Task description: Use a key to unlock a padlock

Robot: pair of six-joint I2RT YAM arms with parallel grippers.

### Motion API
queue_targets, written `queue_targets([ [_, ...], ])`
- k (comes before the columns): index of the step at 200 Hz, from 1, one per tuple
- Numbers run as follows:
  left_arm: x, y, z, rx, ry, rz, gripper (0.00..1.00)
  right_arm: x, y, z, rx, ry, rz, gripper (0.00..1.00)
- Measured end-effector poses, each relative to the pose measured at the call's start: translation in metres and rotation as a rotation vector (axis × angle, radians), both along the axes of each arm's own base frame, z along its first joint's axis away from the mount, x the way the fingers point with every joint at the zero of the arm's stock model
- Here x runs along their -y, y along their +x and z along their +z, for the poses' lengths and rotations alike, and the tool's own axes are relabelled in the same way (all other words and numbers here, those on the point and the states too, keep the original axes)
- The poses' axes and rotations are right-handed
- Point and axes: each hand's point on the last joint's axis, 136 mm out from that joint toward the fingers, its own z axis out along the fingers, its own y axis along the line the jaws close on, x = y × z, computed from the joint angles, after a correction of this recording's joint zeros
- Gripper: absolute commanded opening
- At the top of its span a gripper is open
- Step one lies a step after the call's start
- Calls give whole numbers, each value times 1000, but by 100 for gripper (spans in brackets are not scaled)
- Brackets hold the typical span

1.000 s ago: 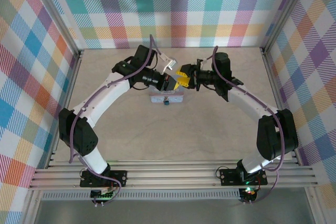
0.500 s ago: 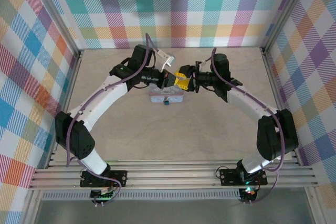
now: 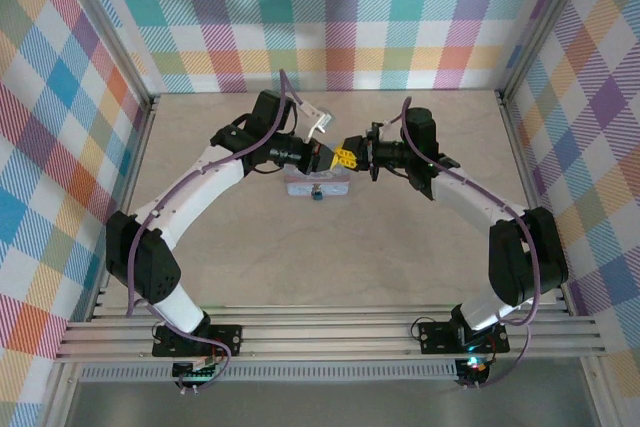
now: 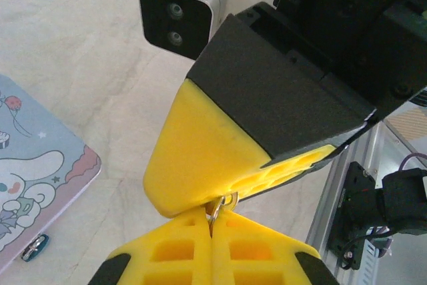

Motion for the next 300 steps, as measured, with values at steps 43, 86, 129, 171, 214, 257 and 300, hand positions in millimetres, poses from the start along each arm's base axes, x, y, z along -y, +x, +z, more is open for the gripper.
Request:
queue_targets([
  [43,-2,-1,-3,-13,9,3,0,0,-1,-6,-14,0,5,0],
  [86,-3,-3,-8,-43,16,15,10,4,-1,-12,22,-17,-25,0],
  [129,-6,-9,-19,-134,11,67,43,13,0,-1,221,-69,-81,0],
  [171,-18,-6,3,-223,-115,183,44,20,-5,32,548,-136,-69,0],
  [214,-27,6,45,-257,-350,257,41,19,-2,51,736,-135,-66,0],
  [257,-18,13,55,-325,-547,271,39,20,2,64,805,-105,-109,0],
  [300,-2,5,60,-361,-637,236,39,20,8,73,768,-48,-145,0],
])
